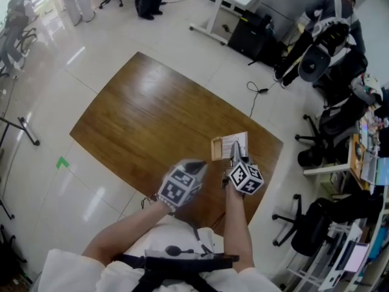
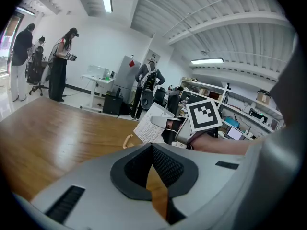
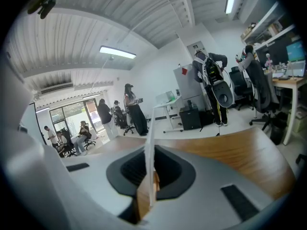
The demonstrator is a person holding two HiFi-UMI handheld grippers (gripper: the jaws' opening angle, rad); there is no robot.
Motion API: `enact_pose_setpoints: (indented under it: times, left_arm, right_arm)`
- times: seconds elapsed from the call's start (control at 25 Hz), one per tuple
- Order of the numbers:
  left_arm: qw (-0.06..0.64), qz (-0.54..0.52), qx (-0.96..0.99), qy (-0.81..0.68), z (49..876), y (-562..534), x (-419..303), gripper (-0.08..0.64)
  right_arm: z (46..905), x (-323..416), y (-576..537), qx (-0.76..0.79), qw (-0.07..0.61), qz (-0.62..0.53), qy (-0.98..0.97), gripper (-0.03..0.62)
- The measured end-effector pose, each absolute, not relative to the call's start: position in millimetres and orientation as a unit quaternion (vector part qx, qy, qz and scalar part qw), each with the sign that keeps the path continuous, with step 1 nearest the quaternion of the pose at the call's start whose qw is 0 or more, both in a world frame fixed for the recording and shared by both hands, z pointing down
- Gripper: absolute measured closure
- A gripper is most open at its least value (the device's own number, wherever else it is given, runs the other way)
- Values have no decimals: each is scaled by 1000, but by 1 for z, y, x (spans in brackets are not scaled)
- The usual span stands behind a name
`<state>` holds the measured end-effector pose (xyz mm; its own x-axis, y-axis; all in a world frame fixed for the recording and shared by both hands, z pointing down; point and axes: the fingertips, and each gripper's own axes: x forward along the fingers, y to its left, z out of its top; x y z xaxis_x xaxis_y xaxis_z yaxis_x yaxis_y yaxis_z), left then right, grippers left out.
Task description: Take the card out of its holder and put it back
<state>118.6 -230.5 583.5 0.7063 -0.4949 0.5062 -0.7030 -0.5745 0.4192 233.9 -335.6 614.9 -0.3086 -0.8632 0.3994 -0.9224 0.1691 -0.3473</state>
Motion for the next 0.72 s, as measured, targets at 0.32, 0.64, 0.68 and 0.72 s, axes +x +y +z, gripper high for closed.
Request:
enact_pose_setpoints:
  times: [0.32,0.64,0.68,0.72]
  left_arm:
    - [323,175,864,-345,595,-230,115,565]
    - [328,180,862,-343,600,-227,113,565]
    - [328,180,861,-343,600,-227,112,565]
    - [329,180,861,-343,601,-226,112,565]
  right_arm:
    - [632,236,-334,587,57,282,-757,571]
    - [635,236,-337,582,59,275,-763,571]
    - [636,235,-337,581,59,275,-763,571]
    - [637,235,-337,581,60,275,-764,571]
